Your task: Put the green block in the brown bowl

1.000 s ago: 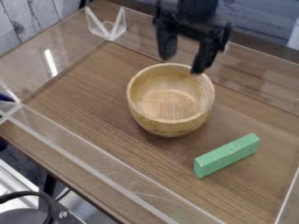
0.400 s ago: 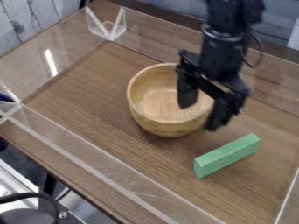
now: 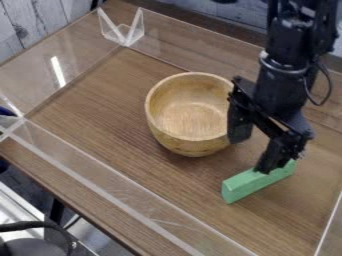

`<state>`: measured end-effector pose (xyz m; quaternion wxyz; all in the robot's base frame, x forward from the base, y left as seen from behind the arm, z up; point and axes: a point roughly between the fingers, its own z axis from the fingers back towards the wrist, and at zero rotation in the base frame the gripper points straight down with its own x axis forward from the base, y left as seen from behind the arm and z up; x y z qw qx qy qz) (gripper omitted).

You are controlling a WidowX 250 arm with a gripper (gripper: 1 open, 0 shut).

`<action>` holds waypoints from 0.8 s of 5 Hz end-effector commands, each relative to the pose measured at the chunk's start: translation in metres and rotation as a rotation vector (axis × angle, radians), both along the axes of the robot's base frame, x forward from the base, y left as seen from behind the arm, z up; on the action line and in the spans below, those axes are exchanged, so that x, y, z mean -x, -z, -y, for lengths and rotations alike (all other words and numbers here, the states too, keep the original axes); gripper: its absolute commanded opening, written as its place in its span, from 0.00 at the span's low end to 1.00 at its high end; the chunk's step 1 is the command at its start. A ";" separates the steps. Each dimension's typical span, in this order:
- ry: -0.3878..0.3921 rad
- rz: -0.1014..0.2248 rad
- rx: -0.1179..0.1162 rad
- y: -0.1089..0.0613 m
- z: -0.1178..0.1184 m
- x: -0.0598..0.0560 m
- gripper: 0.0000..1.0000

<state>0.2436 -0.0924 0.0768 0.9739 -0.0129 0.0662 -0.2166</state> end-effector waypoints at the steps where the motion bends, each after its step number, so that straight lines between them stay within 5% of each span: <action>1: 0.022 0.037 0.018 -0.001 0.005 -0.006 1.00; 4: 0.059 0.047 0.045 0.022 0.012 -0.005 1.00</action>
